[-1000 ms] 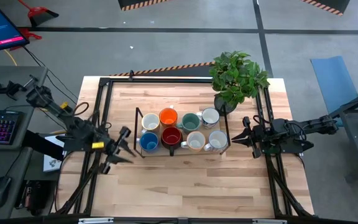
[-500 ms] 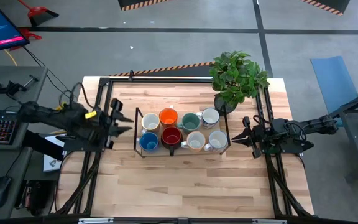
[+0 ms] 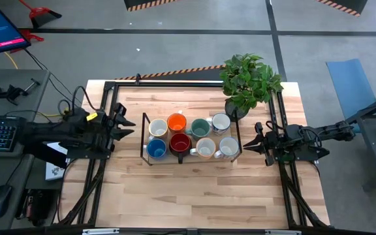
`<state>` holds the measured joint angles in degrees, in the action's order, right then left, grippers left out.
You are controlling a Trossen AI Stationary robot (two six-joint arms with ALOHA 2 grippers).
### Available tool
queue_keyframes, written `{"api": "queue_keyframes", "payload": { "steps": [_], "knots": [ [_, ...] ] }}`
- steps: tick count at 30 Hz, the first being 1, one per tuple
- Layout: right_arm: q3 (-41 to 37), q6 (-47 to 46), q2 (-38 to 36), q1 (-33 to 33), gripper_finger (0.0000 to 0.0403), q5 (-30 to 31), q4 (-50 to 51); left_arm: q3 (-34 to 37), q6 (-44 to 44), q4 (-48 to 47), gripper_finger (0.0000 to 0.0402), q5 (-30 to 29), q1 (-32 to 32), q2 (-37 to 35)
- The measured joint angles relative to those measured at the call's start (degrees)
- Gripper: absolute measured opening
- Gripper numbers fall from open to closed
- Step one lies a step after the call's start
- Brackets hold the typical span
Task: Place coffee mugs
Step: Return to Home Position
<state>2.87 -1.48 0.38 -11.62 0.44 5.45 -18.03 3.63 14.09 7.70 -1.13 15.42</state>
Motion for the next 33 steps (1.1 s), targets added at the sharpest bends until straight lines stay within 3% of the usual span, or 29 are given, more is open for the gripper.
{"api": "queue_keyframes", "payload": {
  "steps": [6, 25, 33],
  "knots": [
    [0.0, 0.01, -0.02, 0.0, 0.0023, -0.01, 0.0, 8.58, 1.25, 9.54, 0.0094, 2.81, -0.15, -3.33],
    [0.0, 0.0, -0.01, 0.01, 0.0023, 0.01, 0.0, 17.44, 0.73, 7.49, 0.0094, 3.61, -1.55, -13.15],
    [0.0, 0.0, -0.02, 0.0, 0.0023, 0.01, 0.0, 17.32, -1.23, 3.81, 0.0094, 3.16, -1.53, -15.24]
  ]
}}
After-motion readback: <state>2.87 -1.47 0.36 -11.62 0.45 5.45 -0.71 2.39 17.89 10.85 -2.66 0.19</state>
